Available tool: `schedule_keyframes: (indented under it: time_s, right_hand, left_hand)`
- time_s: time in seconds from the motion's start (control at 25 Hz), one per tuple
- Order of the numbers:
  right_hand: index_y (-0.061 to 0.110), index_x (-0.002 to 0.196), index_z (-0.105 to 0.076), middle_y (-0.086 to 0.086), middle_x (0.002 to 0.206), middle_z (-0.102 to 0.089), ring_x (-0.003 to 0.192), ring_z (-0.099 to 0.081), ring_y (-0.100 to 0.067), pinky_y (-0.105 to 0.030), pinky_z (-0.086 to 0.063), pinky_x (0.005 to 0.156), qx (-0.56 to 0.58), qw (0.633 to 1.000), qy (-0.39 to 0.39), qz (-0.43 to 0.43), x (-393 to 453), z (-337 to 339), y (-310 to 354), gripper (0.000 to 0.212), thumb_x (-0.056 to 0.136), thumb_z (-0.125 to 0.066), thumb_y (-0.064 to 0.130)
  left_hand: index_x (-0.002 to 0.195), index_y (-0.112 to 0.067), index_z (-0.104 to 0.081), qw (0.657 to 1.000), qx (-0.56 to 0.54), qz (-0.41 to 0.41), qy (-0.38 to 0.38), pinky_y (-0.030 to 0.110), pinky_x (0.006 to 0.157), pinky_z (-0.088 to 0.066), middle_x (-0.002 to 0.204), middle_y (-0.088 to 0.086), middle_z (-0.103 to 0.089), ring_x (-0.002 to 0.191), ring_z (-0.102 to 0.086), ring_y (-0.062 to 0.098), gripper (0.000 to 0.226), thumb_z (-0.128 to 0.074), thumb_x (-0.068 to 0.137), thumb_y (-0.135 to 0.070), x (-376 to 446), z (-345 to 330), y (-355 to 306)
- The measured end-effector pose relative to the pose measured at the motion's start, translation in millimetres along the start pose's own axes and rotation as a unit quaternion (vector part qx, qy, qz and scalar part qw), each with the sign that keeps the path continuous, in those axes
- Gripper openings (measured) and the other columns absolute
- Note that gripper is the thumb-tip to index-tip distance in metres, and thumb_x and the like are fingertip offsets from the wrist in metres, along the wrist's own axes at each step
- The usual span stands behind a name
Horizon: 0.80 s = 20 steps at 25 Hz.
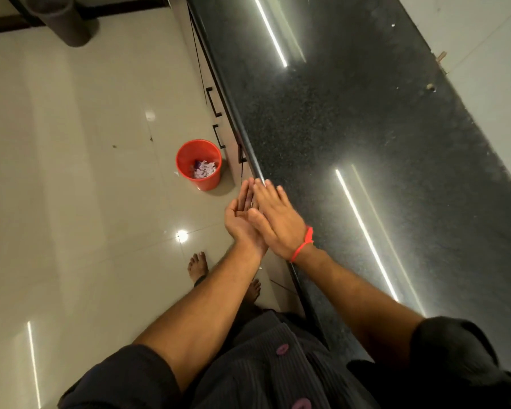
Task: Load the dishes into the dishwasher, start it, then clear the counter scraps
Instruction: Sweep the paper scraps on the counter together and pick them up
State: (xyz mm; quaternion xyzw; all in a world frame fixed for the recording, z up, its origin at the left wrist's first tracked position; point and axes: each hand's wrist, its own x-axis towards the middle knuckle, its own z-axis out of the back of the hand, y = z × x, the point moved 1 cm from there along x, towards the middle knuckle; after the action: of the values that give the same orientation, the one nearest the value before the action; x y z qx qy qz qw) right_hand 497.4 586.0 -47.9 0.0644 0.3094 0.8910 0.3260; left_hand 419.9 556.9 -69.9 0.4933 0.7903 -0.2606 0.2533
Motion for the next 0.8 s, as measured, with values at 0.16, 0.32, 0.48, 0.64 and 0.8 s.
schedule_keyframes:
  time_s: [0.16, 0.32, 0.48, 0.64, 0.8]
  right_hand:
    - [0.019, 0.146, -0.047, -0.01, 0.146, -0.051, 0.134, -0.047, -0.011, -0.018, -0.042, 0.103, 0.438, 0.891, -0.027, -0.116, 16, 2, 37, 0.046, 0.103, -0.04, 0.032]
    - [0.009, 0.146, -0.045, 0.001, 0.148, -0.049, 0.136, -0.044, 0.0, -0.016, -0.035, 0.11, 0.503, 0.84, -0.125, -0.162, 35, 8, 42, 0.044, 0.108, -0.032, 0.029]
    - [0.024, 0.136, -0.054, 0.005, 0.137, -0.058, 0.129, -0.051, -0.002, -0.024, -0.038, 0.11, 0.587, 0.782, -0.087, -0.192, 72, -1, 67, 0.04, 0.105, -0.037, 0.041]
    - [0.011, 0.14, -0.05, 0.0, 0.136, -0.059, 0.12, -0.058, -0.005, -0.02, -0.046, 0.097, 0.672, 0.7, -0.075, -0.23, 124, -7, 95, 0.051, 0.103, -0.038, 0.045]
    - [0.002, 0.136, -0.052, -0.01, 0.141, -0.056, 0.129, -0.053, -0.014, -0.027, -0.039, 0.11, 0.705, 0.644, -0.096, -0.28, 189, -27, 99, 0.053, 0.103, -0.04, 0.042]
  left_hand:
    - [0.094, -0.021, -0.081, 0.999, 0.038, 0.027, 0.007, 0.019, 0.081, -0.058, 0.102, -0.007, -0.076, 0.091, -0.073, 0.007, 0.041, -0.041, 0.099, -0.028, -7, -3, -12]
    - [0.129, 0.005, -0.062, 1.0, -0.026, 0.013, 0.005, 0.043, 0.115, -0.043, 0.131, 0.023, -0.065, 0.126, -0.061, 0.033, 0.046, -0.035, 0.102, -0.019, 0, -16, -44]
    - [0.131, 0.006, -0.061, 0.999, -0.007, -0.046, 0.021, 0.044, 0.113, -0.044, 0.131, 0.024, -0.065, 0.124, -0.063, 0.034, 0.046, -0.036, 0.104, -0.022, 6, -42, -83]
    - [0.133, 0.005, -0.06, 0.997, -0.002, -0.079, 0.015, 0.045, 0.118, -0.039, 0.129, 0.022, -0.066, 0.125, -0.063, 0.033, 0.047, -0.037, 0.103, -0.024, 28, -54, -123]
    - [0.136, 0.004, -0.057, 0.995, 0.013, -0.102, 0.014, 0.044, 0.118, -0.039, 0.131, 0.021, -0.066, 0.126, -0.062, 0.032, 0.049, -0.036, 0.105, -0.027, 65, -62, -153]
